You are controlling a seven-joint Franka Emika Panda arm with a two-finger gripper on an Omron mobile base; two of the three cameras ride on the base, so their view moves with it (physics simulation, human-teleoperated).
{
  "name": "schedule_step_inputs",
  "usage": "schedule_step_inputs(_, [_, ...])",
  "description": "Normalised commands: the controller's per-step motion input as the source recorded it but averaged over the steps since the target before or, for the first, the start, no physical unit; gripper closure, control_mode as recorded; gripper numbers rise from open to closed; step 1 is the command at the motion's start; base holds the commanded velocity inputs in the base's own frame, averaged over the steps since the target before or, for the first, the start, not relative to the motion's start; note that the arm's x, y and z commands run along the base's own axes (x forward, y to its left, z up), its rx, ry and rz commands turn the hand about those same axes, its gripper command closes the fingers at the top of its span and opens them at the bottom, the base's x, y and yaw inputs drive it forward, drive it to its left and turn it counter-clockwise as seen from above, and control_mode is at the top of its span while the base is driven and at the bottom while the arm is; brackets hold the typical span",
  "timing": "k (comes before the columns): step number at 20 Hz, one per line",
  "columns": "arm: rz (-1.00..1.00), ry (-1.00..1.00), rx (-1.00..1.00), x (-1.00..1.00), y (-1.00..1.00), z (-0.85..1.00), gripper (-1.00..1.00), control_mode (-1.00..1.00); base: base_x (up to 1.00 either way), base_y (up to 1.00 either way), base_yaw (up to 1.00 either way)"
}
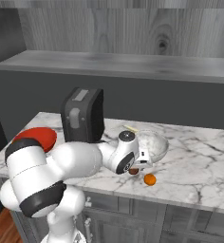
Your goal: Pick both bowls and place them on the counter. Then place the tangerine in one bowl and place the pear in the other bowl.
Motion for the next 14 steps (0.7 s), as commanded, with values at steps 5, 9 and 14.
schedule_step_inputs(5, [0.0,0.0,0.0,0.01,-0.02,-0.16,-1.0,-1.0,0.0,0.0,0.0])
schedule_step_inputs(9, [0.0,0.0,0.0,0.01,0.0,-0.2,-1.0,-1.0,0.0,0.0,0.0])
schedule_step_inputs(14, [0.0,0.0,0.0,0.06,0.02,-0.18,1.0,-1.0,0.0,0.0,0.0])
